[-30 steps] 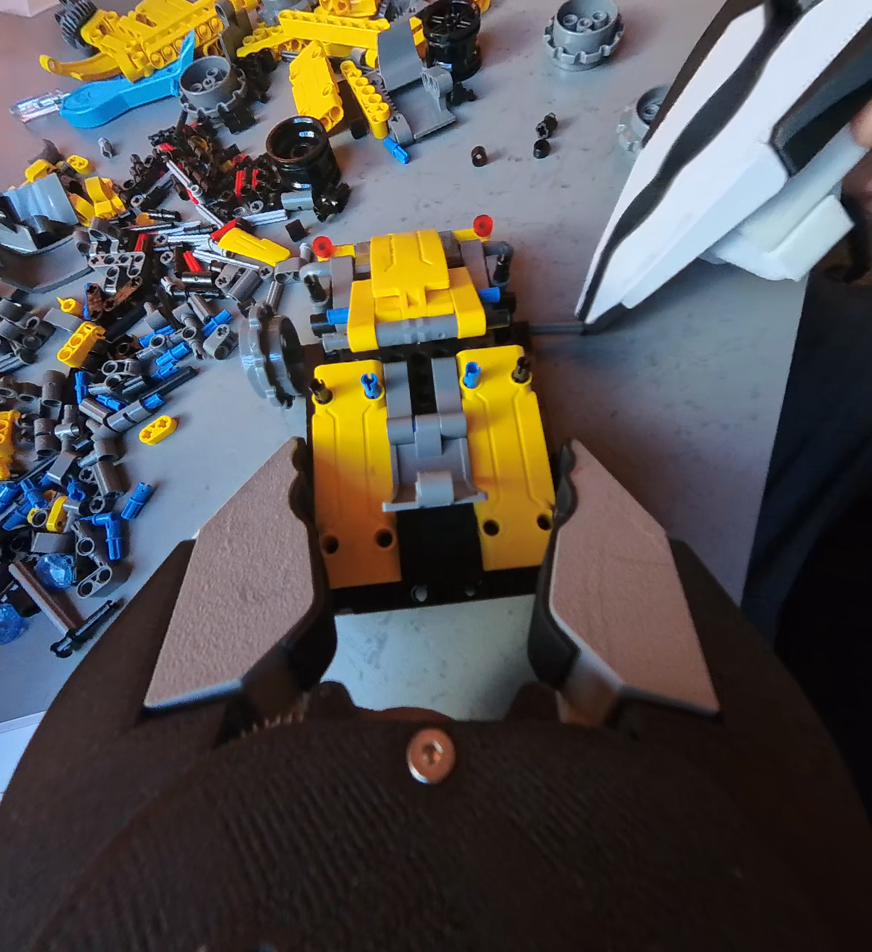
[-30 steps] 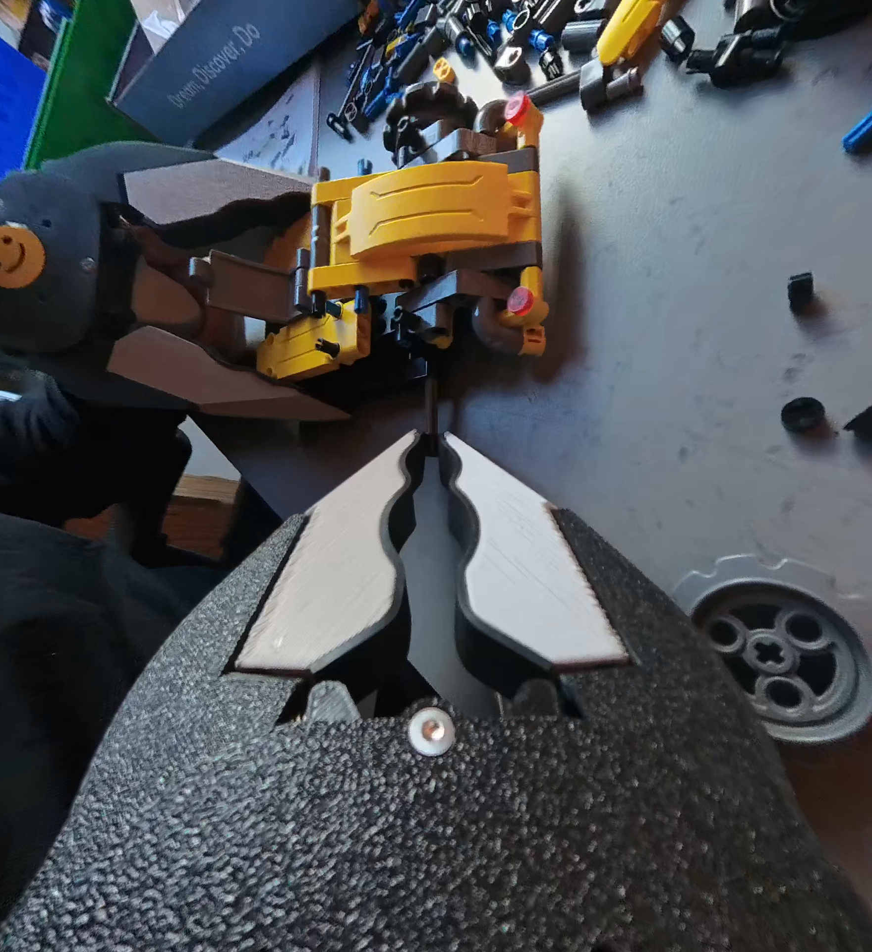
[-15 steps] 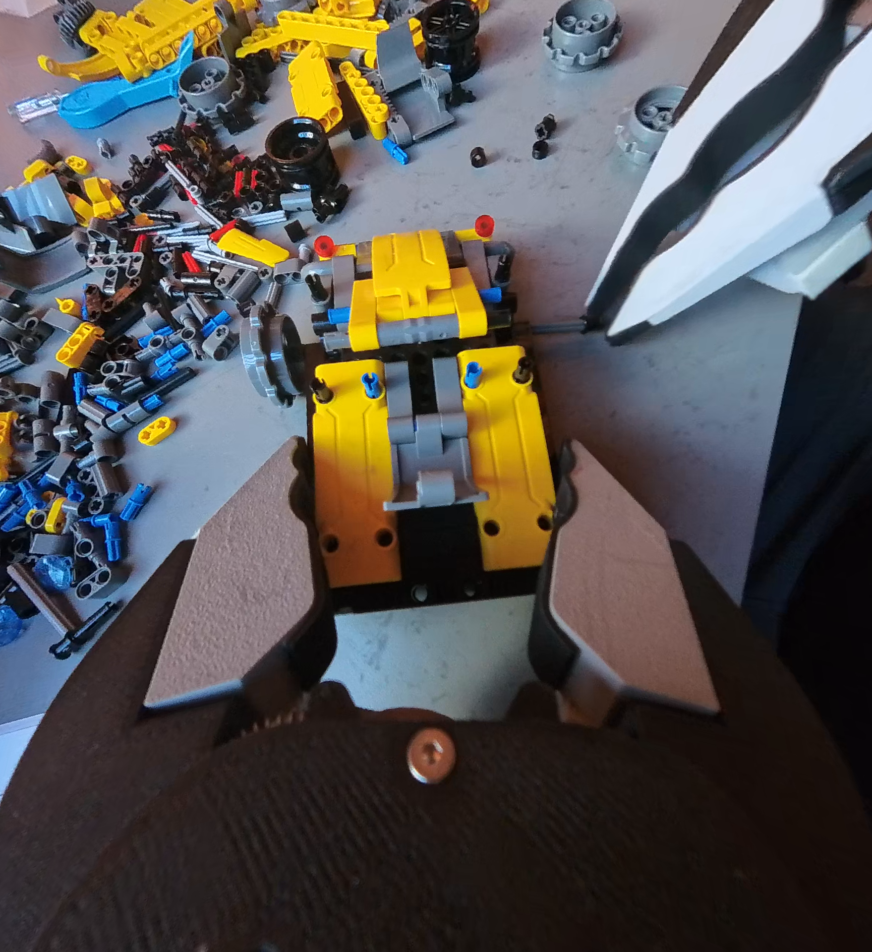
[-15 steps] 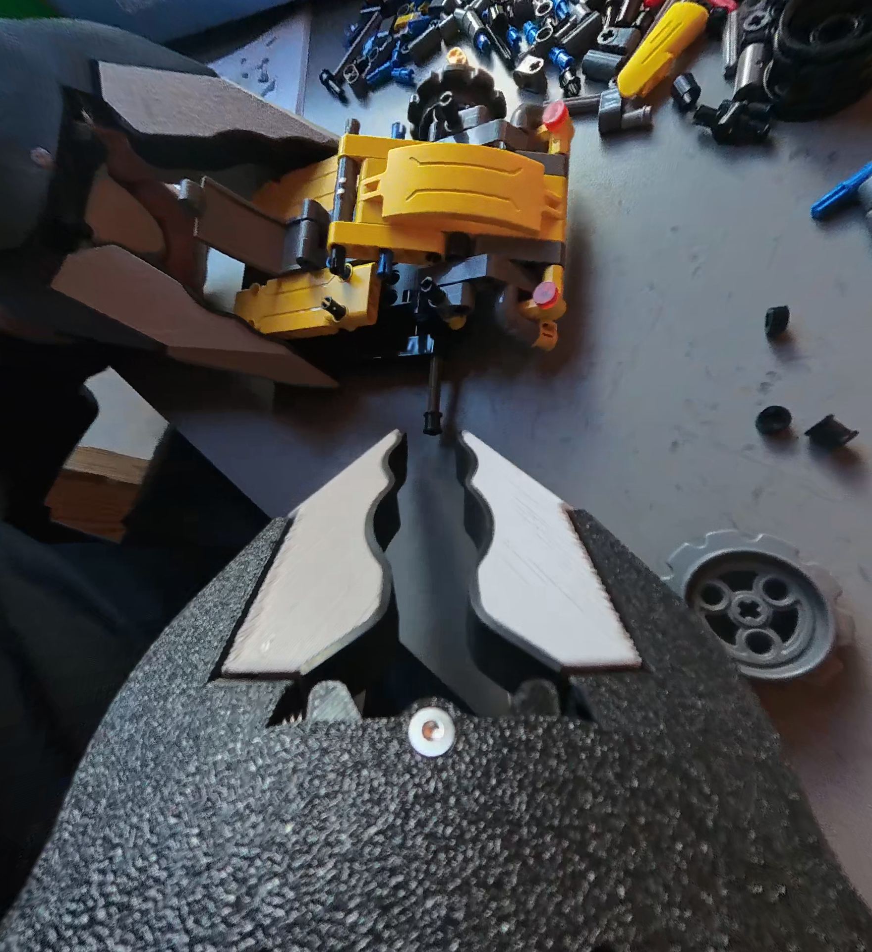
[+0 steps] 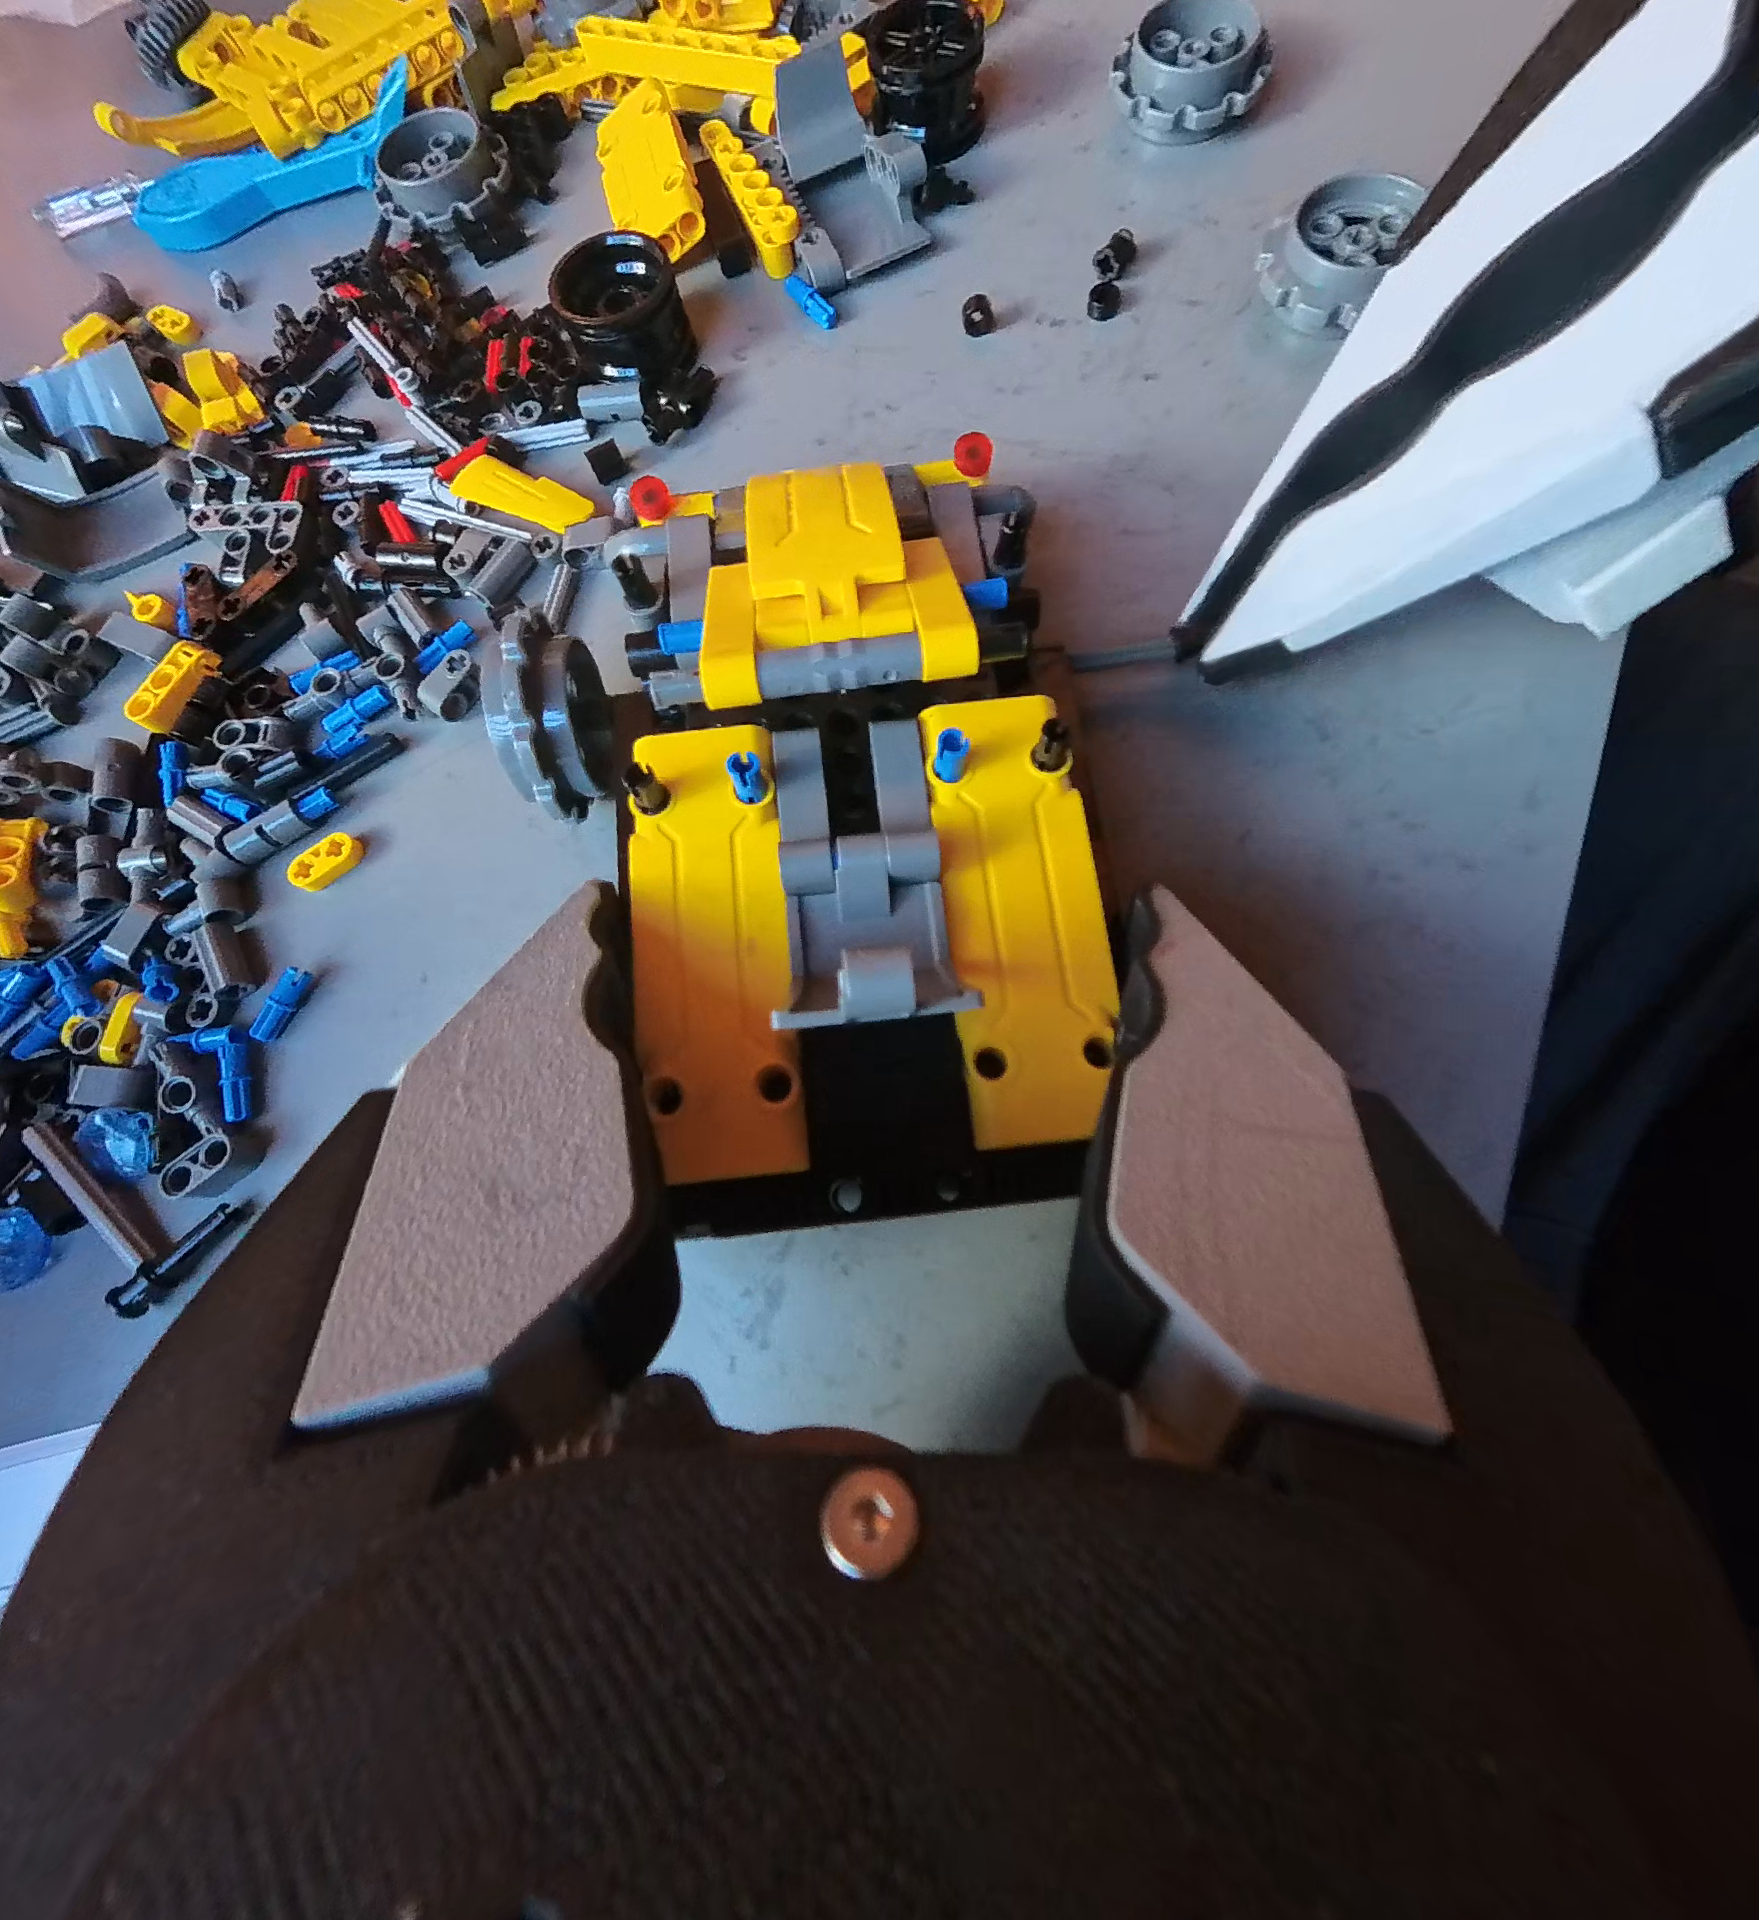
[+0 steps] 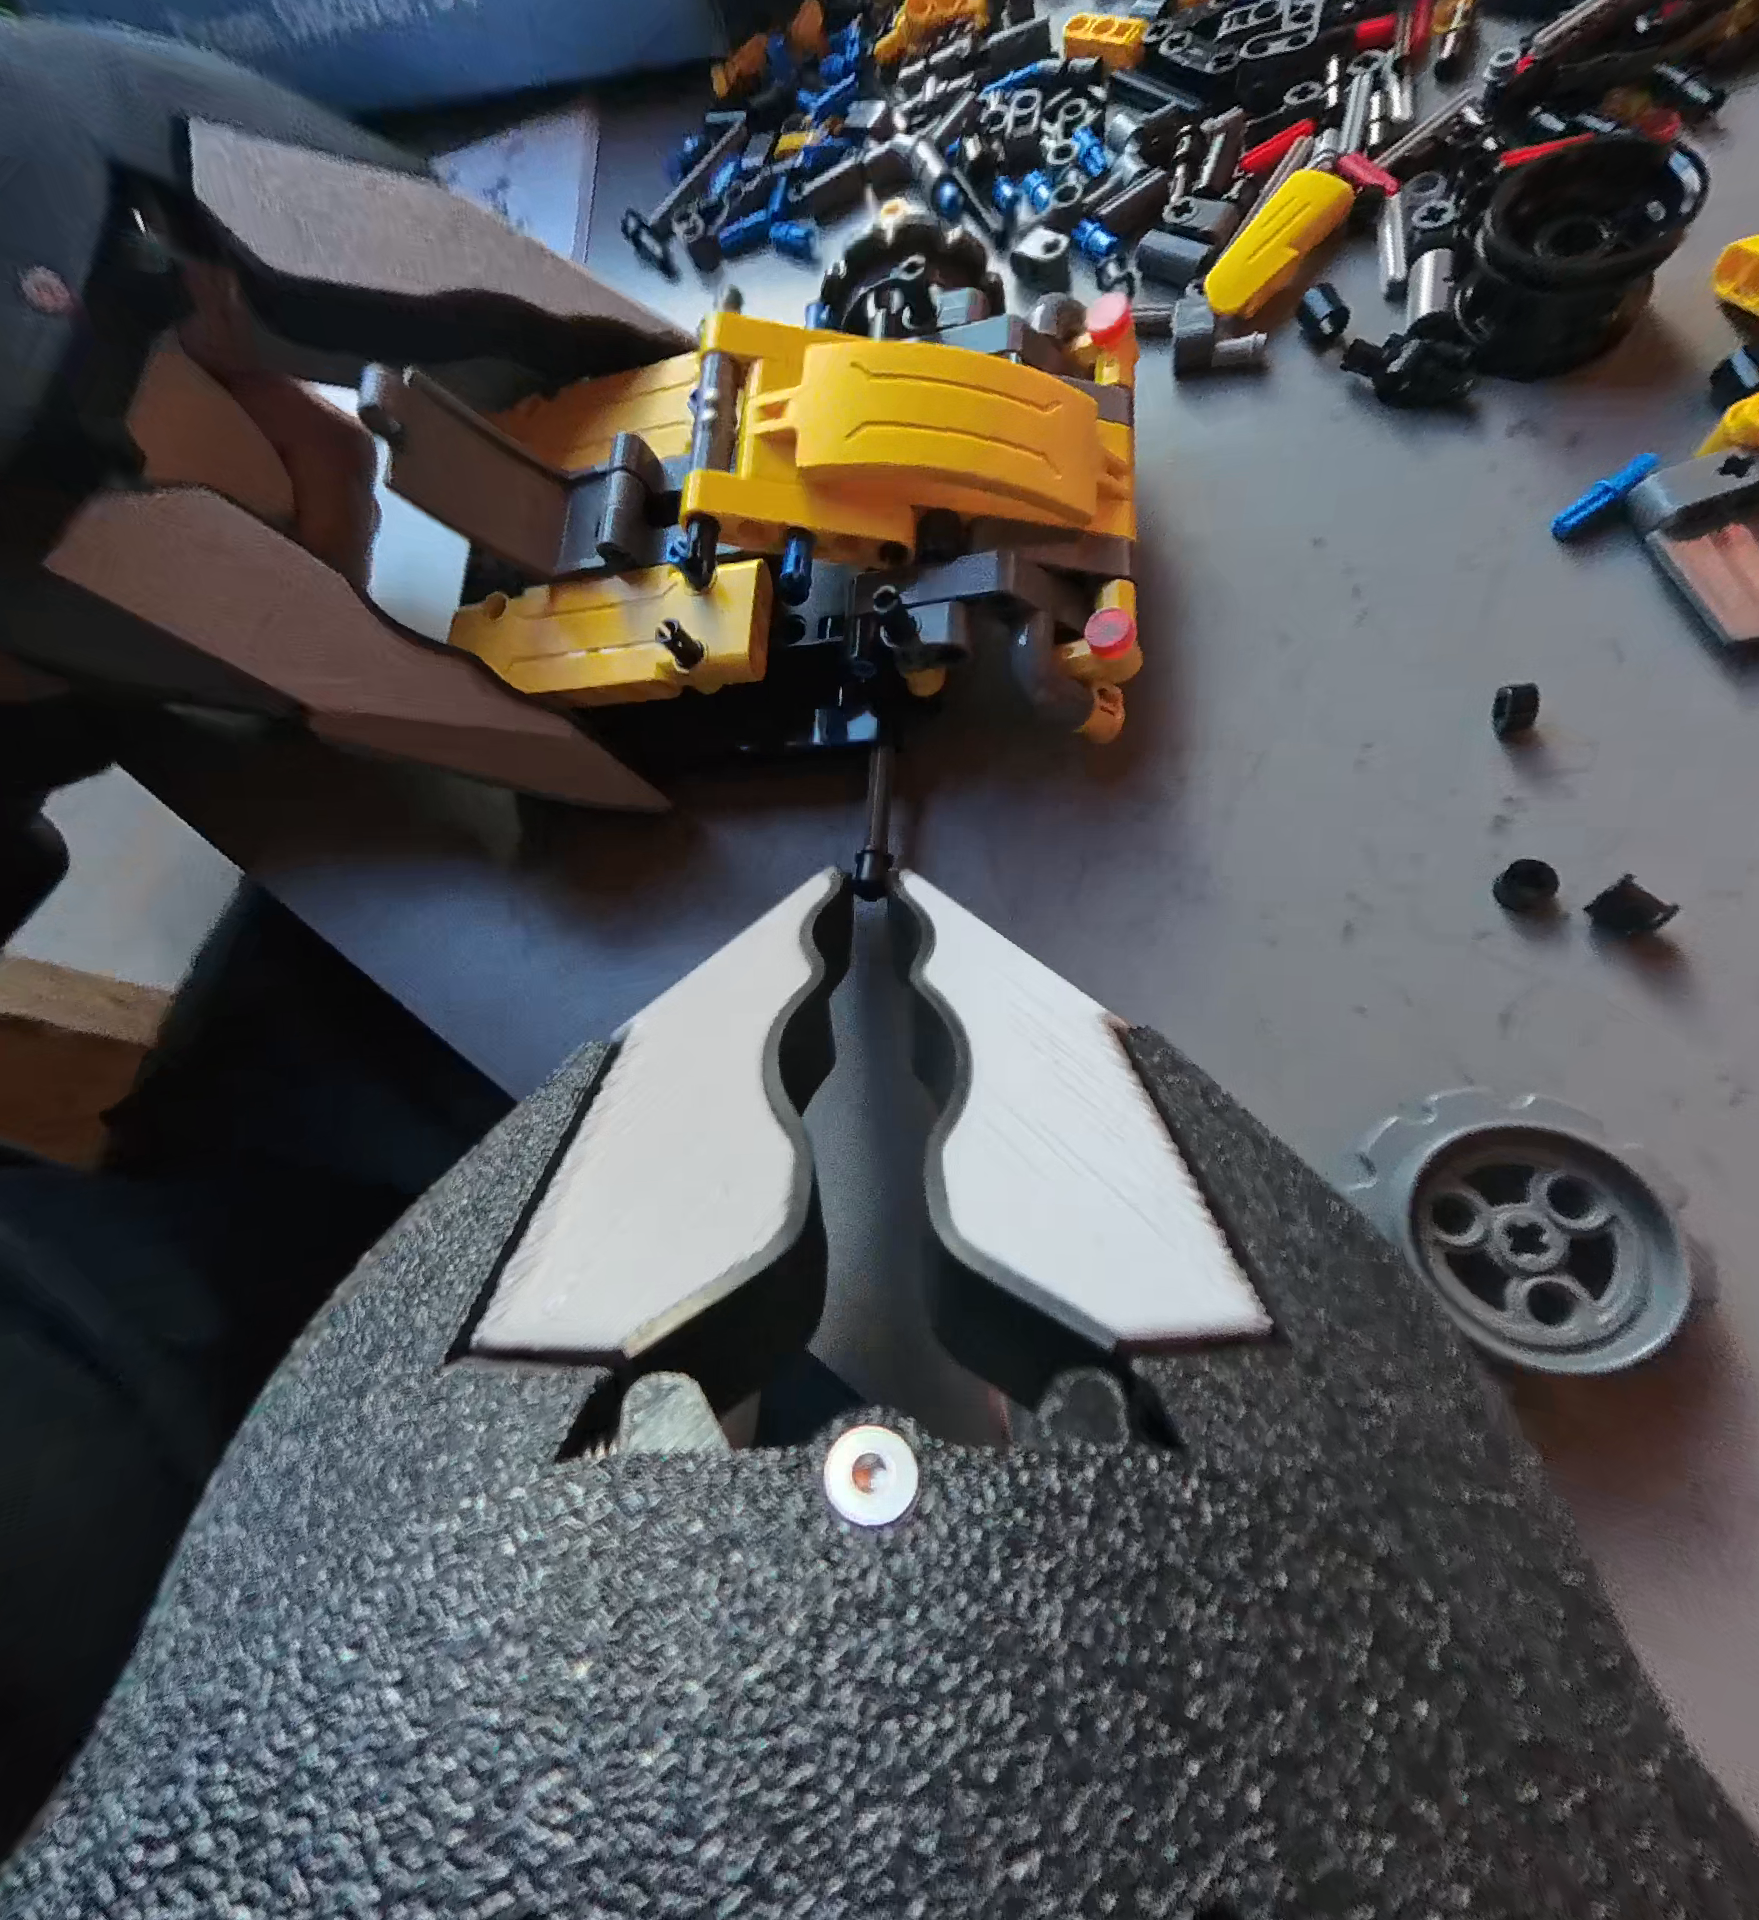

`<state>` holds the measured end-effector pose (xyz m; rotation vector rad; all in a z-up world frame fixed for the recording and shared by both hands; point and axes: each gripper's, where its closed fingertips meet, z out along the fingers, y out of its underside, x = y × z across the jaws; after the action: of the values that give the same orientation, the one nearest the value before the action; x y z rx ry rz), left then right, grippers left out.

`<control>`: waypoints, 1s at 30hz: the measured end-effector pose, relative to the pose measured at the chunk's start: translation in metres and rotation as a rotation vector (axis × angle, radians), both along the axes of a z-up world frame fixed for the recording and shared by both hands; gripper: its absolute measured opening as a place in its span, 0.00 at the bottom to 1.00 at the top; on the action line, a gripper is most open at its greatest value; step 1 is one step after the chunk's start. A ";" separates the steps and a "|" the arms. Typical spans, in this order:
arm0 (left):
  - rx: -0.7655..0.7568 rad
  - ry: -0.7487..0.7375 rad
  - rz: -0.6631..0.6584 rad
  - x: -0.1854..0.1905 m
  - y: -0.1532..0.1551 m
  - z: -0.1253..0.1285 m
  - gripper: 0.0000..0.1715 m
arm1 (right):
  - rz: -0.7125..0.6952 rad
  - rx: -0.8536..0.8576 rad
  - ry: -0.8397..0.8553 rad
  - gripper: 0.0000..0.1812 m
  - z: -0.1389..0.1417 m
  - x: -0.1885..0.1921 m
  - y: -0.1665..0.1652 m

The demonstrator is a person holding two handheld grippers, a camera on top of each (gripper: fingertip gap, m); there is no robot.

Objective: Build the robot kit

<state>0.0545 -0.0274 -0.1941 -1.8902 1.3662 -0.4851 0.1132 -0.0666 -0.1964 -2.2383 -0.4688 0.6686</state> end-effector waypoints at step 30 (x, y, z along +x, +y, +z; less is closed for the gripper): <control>-0.012 -0.003 -0.144 -0.004 -0.002 0.000 0.54 | 0.370 0.320 -0.359 0.26 0.010 0.009 -0.002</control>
<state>0.0502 -0.0298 -0.1943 -1.8079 1.5075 -0.5682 0.1226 -0.0688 -0.1865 -1.9805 -1.1073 0.3355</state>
